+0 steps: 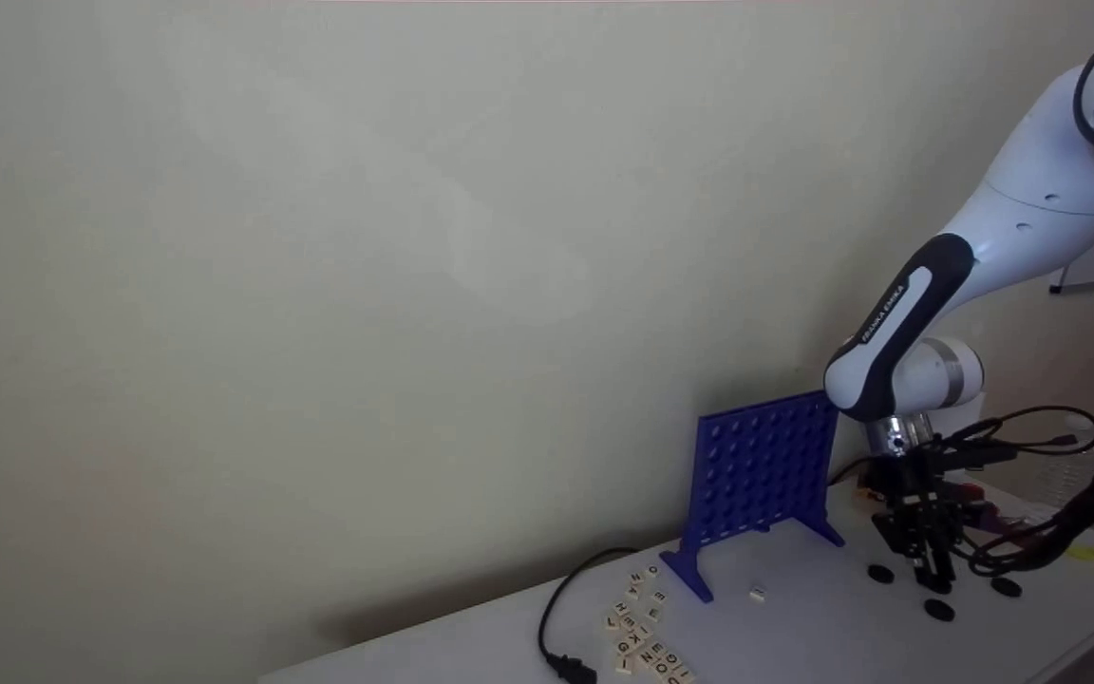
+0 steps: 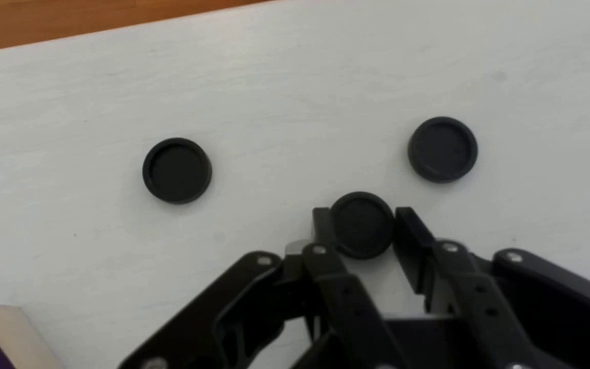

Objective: Put one black chip in the blue gameboard.

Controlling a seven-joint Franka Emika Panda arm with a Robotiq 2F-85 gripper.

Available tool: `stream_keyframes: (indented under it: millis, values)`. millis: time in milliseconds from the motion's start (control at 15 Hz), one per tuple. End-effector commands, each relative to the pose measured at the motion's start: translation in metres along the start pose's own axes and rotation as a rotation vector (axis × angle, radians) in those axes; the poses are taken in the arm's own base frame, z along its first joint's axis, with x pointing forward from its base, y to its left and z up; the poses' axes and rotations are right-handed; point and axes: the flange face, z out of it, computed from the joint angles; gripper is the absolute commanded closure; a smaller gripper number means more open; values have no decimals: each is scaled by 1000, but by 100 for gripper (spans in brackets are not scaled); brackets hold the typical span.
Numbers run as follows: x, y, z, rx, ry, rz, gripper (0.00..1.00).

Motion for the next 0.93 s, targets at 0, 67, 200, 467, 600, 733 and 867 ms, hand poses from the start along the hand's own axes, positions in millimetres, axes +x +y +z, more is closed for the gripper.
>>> stream_keyframes:
  millis: [0, 67, 200, 467, 600, 733, 867]
  values:
    - [-42, 3, -8, -30, 102, -23, 91]
    - [-52, 4, -10, -35, 133, -25, 91]
    - [-72, 6, -13, -45, 198, -14, 91]
    - [-110, 10, -24, -38, 319, 1, 91]
    - [-133, 7, -32, -39, 396, 3, 91]
    - [-149, 4, -41, -39, 472, 6, 91]
    - [-164, 0, -51, -39, 547, 0, 91]
